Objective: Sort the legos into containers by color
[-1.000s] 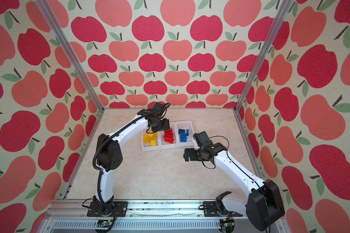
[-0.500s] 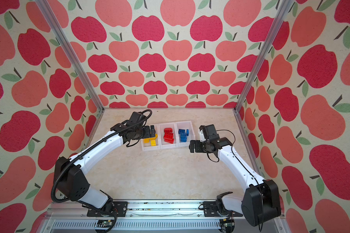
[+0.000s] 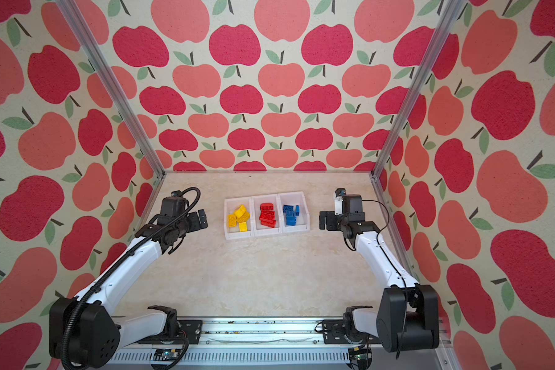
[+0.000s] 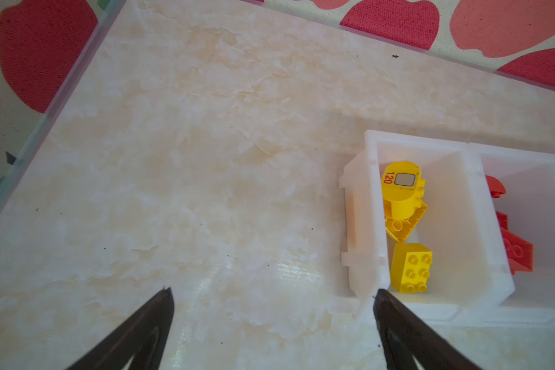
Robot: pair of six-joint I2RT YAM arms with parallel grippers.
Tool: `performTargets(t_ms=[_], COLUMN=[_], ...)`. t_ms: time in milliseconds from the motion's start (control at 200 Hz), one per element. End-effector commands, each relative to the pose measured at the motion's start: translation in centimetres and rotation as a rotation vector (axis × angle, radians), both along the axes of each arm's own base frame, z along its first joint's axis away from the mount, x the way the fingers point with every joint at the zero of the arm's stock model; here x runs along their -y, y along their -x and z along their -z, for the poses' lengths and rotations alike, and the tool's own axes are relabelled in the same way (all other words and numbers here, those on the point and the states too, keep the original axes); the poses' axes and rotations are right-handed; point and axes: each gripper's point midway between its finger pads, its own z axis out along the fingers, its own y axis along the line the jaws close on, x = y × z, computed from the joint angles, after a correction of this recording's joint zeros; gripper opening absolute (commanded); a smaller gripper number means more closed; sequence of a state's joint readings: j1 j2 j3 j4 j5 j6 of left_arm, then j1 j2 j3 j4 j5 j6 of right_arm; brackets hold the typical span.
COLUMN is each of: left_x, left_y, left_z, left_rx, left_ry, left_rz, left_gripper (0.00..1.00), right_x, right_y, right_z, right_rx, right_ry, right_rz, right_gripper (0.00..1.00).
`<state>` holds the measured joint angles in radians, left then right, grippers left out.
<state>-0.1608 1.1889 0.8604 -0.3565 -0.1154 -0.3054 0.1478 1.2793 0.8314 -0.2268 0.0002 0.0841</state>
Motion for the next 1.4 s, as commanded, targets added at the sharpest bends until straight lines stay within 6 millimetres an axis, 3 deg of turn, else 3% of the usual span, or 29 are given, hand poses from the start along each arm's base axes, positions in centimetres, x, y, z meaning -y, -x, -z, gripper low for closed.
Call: performTargets(t_ms=[0, 135, 365, 555, 775, 910, 1396], left_x=[-1.9, -4.7, -7.6, -7.6, -7.5, -7.8, -9.1], left_y=[-1.2, -1.3, -1.2, -1.2, -2.8, -3.3, -3.6], left_z=[-1.4, -0.9, 0.7, 1.8, 2.9, 4.7, 6.7], left_rx=[0.125, 0.195, 0.300, 0.409, 0.472, 0.432, 0.435], left_ry=[-0.046, -0.088, -0.148, -0.198, -0.183, -0.198, -0.215], left_rz=[0.013, -0.018, -0.052, -0.028, -0.030, -0.042, -0.122], left_gripper=[0.99, 0.99, 0.99, 0.99, 1.00, 1.00, 1.00], right_x=[2.1, 2.9, 3.9, 4.7, 4.4, 4.2, 4.6], right_y=[-2.1, -2.9, -3.2, -3.2, -3.1, -2.6, -2.4], right_z=[-0.4, 0.7, 3.3, 3.5, 4.4, 4.7, 5.0], right_rx=[0.170, 0.284, 0.345, 0.432, 0.468, 0.492, 0.515], right_ry=[0.059, 0.092, 0.113, 0.067, 0.058, 0.052, 0.071], right_rz=[0.033, 0.032, 0.039, 0.074, 0.061, 0.049, 0.077], right_gripper=[0.99, 0.99, 0.99, 0.99, 0.99, 0.99, 0.99])
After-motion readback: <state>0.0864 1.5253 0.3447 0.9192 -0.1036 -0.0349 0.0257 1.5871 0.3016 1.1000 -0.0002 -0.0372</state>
